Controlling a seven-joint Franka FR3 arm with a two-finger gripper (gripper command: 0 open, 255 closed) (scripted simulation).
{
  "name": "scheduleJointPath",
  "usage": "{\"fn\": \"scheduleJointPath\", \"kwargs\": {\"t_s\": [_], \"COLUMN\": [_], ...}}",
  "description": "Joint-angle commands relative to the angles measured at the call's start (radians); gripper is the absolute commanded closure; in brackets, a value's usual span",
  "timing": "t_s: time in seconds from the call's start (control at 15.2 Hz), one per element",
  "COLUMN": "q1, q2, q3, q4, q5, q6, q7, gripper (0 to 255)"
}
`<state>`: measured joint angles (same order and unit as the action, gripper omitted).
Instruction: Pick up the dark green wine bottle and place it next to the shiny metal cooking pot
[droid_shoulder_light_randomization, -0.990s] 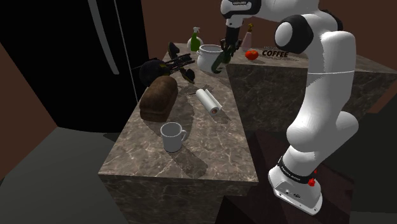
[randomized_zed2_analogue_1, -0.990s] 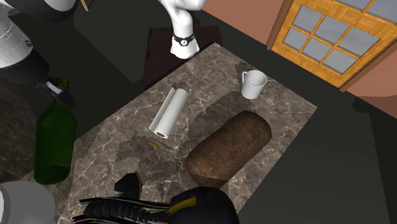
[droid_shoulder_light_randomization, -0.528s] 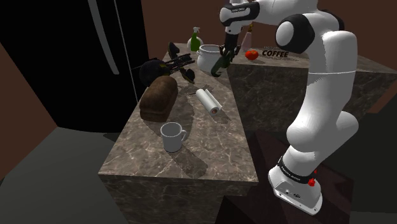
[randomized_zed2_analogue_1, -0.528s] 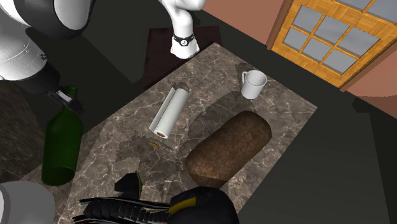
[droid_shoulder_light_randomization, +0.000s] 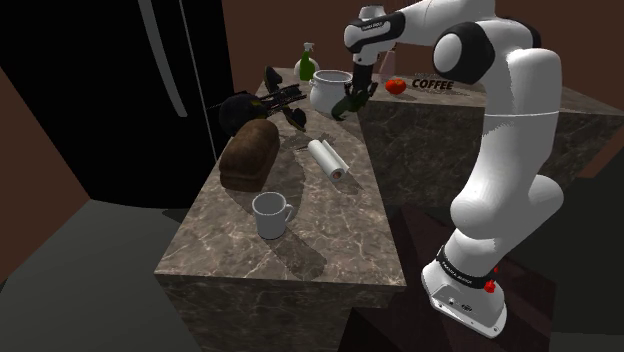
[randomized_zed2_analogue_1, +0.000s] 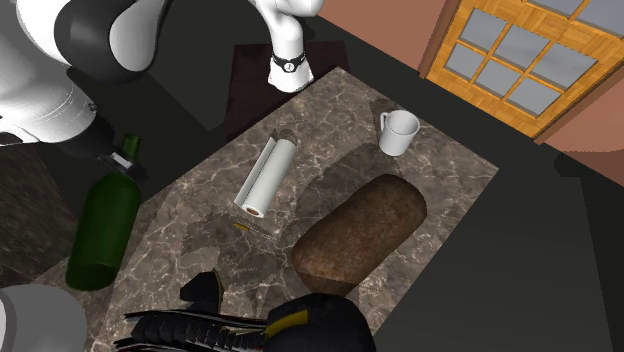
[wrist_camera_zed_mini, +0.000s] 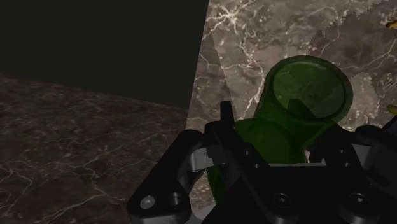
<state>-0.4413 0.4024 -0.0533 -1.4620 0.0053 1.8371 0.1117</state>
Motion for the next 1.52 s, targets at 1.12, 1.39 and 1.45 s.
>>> {"fn": "scheduleJointPath", "kwargs": {"t_s": [1.12, 1.39, 1.45], "q1": [0.000, -0.001, -0.001], "q2": [0.085, 0.093, 0.093], "q3": [0.002, 0.002, 0.002], "q4": [-0.156, -0.163, -0.163], "q5": [0.003, 0.003, 0.003], "q6": [0.284, 0.299, 0.299], "q7": [0.001, 0.001, 0.001], "gripper": [255, 255, 255]}}
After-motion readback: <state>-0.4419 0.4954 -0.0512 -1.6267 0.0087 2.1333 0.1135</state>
